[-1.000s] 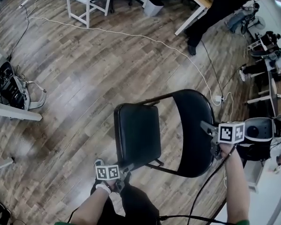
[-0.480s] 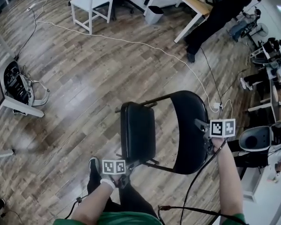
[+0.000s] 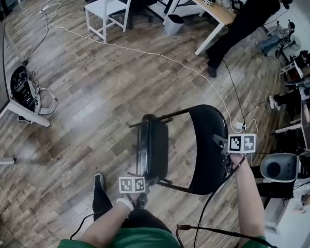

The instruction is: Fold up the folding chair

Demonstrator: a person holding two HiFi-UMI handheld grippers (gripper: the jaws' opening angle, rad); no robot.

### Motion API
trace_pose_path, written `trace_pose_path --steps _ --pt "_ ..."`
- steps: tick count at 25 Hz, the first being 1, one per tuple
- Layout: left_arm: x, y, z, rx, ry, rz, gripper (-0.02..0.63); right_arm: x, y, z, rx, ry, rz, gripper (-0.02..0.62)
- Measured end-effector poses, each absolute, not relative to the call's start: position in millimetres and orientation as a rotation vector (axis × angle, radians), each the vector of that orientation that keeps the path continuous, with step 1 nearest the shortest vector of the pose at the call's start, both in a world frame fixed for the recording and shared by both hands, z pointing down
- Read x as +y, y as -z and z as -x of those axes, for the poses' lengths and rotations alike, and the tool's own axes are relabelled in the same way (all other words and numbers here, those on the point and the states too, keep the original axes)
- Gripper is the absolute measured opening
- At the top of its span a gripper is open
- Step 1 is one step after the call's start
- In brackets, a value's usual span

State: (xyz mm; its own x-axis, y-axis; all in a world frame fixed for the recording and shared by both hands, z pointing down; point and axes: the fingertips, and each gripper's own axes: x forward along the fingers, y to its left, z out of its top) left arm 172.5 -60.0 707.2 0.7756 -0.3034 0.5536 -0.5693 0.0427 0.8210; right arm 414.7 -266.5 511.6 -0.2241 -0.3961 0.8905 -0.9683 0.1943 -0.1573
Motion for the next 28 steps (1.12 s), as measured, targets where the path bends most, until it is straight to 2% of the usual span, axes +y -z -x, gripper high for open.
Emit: trace_pose_path --steps 16,28 --pt "-52 -641 -331 -0.499 -0.221 -1.708 0.413 -263 -479 -443 -1.752 -0.983 -1.298 0.129" --pt "-60 -625 -405 -0.369 -0.088 -1.667 0.416 -264 -470 -462 -1.719 -0.951 -1.309 0.129"
